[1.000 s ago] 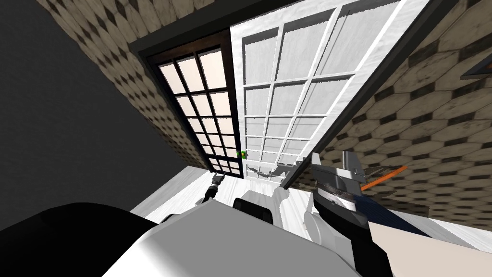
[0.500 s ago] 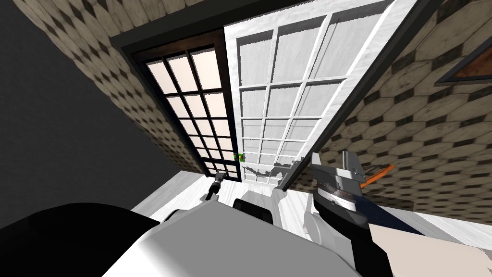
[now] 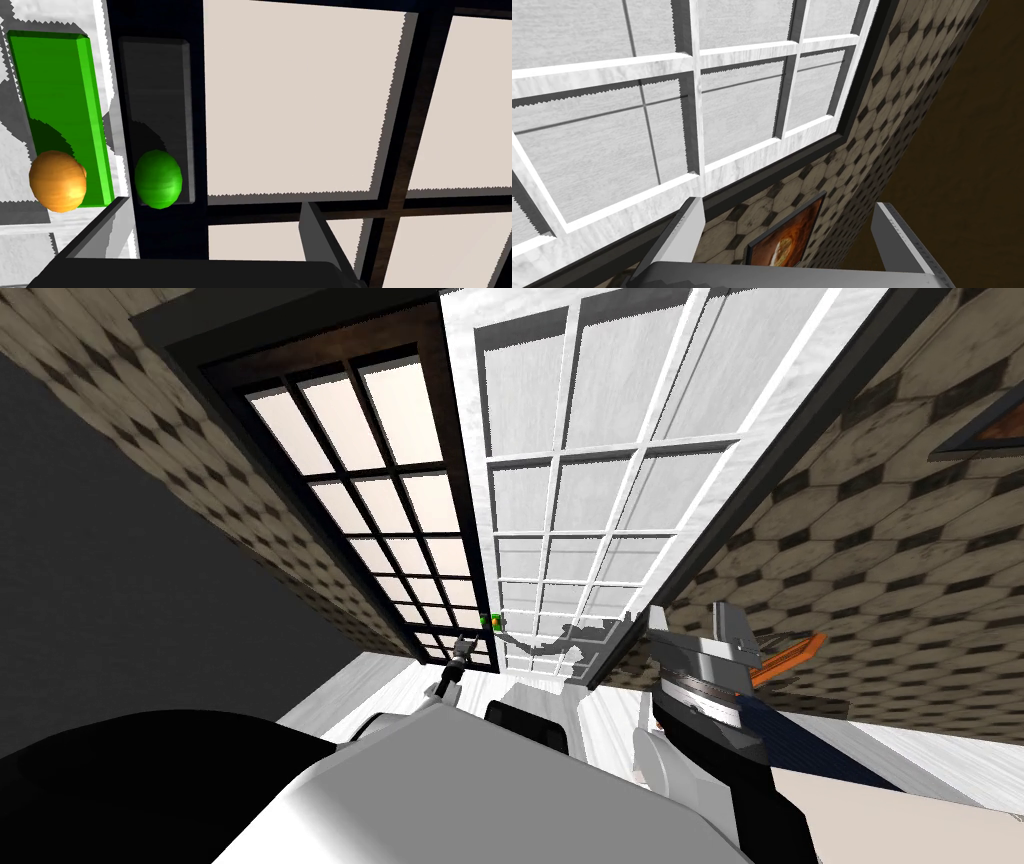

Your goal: Pull the door open

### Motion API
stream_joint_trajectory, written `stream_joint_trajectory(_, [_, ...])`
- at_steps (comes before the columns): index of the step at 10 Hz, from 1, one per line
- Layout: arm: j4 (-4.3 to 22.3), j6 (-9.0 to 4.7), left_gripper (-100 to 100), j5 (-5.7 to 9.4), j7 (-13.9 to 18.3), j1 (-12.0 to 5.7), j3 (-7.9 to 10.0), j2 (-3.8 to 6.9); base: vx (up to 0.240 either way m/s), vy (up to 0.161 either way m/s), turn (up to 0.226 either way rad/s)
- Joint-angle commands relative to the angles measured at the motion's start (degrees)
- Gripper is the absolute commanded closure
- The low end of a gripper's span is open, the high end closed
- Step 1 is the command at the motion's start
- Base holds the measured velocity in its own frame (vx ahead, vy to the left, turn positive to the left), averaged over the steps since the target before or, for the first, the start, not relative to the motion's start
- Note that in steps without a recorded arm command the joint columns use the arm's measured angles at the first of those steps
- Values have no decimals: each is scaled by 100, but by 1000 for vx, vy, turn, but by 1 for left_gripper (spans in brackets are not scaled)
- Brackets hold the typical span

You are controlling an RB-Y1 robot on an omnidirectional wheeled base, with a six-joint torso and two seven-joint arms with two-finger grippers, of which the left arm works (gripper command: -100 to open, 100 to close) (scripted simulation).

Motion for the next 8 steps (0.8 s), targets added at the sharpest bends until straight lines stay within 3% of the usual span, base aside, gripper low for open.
stream_joint_trajectory(1, [2, -25, -100, 0, 20, -159, -45, -27, 156, 4, -67])
stream_joint_trajectory(3, [9, -35, -100, -1, 18, -243, -69, -57, 177, 8, -92])
stream_joint_trajectory(5, [27, -69, -100, 1, 12, -260, -65, -55, 44, -1, 14])
stream_joint_trajectory(6, [27, -69, 100, 1, 12, -260, -65, -55, 4, -4, -29])
stream_joint_trajectory(8, [27, -69, 100, 1, 12, -260, -65, -55, -8, -14, -17])
